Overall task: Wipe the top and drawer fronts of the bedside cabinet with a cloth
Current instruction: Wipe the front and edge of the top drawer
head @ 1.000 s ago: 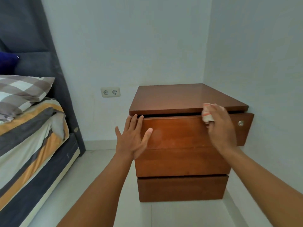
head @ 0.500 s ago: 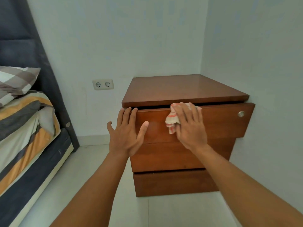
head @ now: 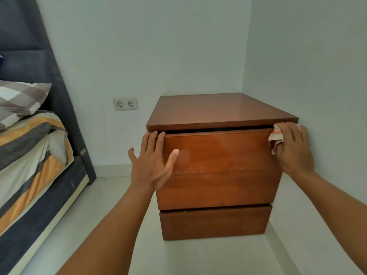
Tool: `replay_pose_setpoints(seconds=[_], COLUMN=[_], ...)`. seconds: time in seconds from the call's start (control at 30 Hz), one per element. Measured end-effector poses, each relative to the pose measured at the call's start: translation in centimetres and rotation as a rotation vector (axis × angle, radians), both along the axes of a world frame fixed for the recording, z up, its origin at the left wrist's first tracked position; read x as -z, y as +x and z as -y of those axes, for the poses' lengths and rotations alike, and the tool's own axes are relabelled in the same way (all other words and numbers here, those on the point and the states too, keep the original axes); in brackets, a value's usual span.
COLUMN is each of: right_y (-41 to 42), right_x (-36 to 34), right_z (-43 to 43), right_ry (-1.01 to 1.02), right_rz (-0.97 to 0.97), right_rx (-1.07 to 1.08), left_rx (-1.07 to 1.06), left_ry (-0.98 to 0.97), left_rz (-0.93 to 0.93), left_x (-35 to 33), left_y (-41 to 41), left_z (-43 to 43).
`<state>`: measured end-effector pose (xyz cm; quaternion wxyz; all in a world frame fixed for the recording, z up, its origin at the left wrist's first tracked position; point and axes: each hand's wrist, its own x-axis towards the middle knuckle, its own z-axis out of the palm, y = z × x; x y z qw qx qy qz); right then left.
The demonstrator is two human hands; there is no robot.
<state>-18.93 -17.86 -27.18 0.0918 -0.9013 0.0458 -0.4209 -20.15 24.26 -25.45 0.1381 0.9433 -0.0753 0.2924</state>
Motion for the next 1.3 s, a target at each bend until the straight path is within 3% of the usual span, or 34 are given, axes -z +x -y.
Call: replay_pose_setpoints(seconds=[0.1,0.2,0.33,0.4,0.47,0.63,0.9,1.3], right_y=[0.3,-0.5,-0.6,0.9,2.4,3.7,3.7,2.1], right_x=[-0.6,-0.7,3.1,5.9,8.0,9.6,11.9,12.8], right_z=[-0.4,-6.1,-19.1,-24.2,-25.9,-21.6,-13.2,-0.1], right_ry=[0.158,0.294,0.072,-0.116,-0.170,-0.321,-0.308,-0.091], right_rz=[0.065,0.222,0.186,0.099,0.066,0.098,0.114,-0.003], right_rx=[0.034,-0.074,-0.348,-0.341,-0.259,-0.262,-0.198,0.027], left_rx=[-0.004,-0.008,-0.007,-0.005,-0.007,-0.034,-0.049,-0.073], left_ry=[0.001,-0.008,-0.028,-0.025,-0.023,-0.018,-0.006,-0.025], left_rz=[-0.007,-0.006,0.001,0.018,0.046,0.083,0.091,0.112], left_x=[0.0,0.0,0.2,0.4,0.6,0.7,0.6,1.3], left_y=[-0.2,-0.2,0.0,0.1,0.2,0.1,-0.1,0.4], left_z=[0.1,0.3,0.6,0.4,0.4,0.9,1.1,1.6])
